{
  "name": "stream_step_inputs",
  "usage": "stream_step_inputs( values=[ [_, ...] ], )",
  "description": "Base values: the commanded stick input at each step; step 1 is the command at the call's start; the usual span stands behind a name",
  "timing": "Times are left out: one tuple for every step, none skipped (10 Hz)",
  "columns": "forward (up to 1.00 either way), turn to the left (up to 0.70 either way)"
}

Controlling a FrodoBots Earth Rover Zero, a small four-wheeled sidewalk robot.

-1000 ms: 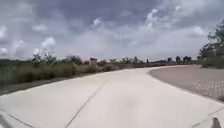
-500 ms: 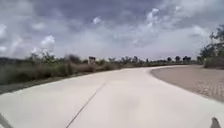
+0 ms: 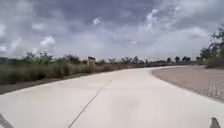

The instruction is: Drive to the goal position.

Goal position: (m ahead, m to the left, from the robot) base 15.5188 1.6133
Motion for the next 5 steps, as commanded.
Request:
stream_step_inputs(
  values=[
    [0.7,-0.06],
    [0.7,0.0],
    [0.7,0.0],
    [0.7,0.0],
    [0.7,0.0]
  ],
)
